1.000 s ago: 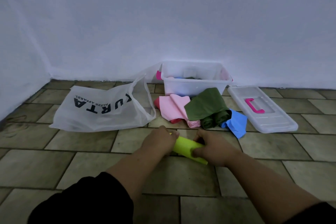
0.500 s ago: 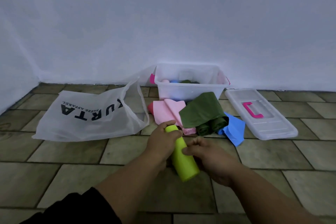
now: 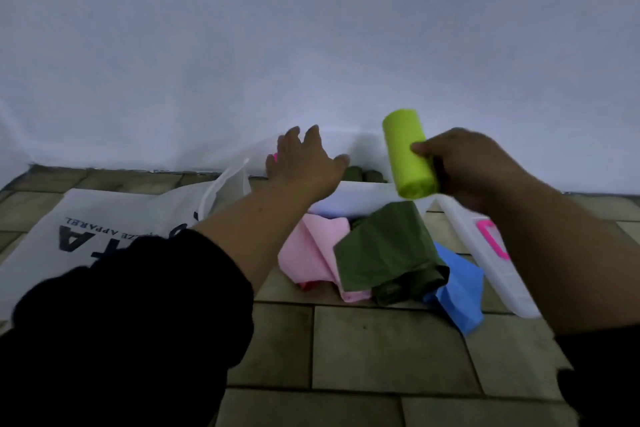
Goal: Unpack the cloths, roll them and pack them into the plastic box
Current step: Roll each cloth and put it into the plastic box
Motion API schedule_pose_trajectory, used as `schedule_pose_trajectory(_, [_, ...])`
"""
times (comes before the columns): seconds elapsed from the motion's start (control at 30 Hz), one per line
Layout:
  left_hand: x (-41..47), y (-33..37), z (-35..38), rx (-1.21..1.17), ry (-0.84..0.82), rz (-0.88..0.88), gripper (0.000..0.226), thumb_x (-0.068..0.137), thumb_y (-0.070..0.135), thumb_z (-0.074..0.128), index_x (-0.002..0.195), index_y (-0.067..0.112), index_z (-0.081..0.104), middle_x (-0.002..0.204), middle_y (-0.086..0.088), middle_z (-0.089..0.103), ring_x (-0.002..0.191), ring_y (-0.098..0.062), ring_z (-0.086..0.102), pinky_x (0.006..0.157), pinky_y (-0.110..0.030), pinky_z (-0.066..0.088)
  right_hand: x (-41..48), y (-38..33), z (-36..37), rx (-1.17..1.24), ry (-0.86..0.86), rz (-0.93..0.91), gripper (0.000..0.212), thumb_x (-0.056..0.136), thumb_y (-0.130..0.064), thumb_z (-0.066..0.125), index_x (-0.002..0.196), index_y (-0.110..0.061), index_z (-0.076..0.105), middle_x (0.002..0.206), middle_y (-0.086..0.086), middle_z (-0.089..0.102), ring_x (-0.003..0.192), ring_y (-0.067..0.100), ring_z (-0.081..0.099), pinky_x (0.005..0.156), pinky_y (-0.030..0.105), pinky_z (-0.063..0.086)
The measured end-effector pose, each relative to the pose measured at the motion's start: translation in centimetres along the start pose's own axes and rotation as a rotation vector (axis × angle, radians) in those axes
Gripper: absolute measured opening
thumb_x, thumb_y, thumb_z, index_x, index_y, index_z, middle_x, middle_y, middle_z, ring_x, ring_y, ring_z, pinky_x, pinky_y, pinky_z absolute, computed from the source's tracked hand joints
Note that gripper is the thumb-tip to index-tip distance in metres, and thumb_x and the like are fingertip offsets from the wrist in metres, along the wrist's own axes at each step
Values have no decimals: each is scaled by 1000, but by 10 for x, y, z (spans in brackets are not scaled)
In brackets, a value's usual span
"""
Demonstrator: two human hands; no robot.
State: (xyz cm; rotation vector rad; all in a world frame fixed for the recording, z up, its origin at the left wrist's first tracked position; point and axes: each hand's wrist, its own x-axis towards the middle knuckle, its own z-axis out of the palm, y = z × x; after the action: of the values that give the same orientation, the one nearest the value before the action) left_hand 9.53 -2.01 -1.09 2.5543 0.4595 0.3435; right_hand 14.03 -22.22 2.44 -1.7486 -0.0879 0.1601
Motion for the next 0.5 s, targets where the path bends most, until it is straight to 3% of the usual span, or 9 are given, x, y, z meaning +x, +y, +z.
schedule_pose_trajectory(0.1, [12, -2, 10, 209, -243, -62, 79, 89, 60, 40, 150, 23, 7, 159, -11, -3, 145, -34, -6, 115, -53, 7, 49, -2, 0, -258, 74, 68, 32, 81, -19, 71, 102, -1, 56, 88, 19, 59, 79, 35, 64, 66, 44, 57])
schedule_pose_trajectory(0.2, [15, -5, 16, 266, -317, -52, 74, 91, 60, 31, 150, 28, 1, 158, -9, -12, 143, -36, -16, 113, -57, 0, 74, 9, 19, -740, -7, 100, 22, 85, -18, 65, 93, 1, 56, 85, 19, 56, 75, 32, 58, 61, 36, 50])
schedule_pose_trajectory(0.3, [12, -6, 15, 285, -319, -27, 71, 92, 59, 28, 150, 31, 0, 158, -7, -16, 142, -36, -19, 113, -57, -3, 81, 18, 41, -1297, -167, 67, 27, 92, -17, 52, 109, 2, 59, 114, 20, 58, 99, 33, 58, 80, 35, 46])
schedule_pose_trajectory(0.4, [11, -5, 14, 287, -320, -23, 70, 93, 58, 28, 150, 31, -1, 158, -7, -17, 142, -36, -20, 113, -57, -4, 87, 22, 57, -1497, -321, 121, 29, 92, -17, 48, 115, -2, 59, 121, 19, 57, 89, 29, 49, 79, 33, 39])
schedule_pose_trajectory(0.5, [10, -5, 14, 290, -326, -29, 69, 93, 58, 28, 150, 31, -2, 158, -7, -17, 142, -36, -20, 113, -57, -5, 86, 21, 58, -1607, -337, 156, 22, 92, -14, 47, 107, -4, 59, 100, 14, 55, 86, 24, 46, 77, 31, 38])
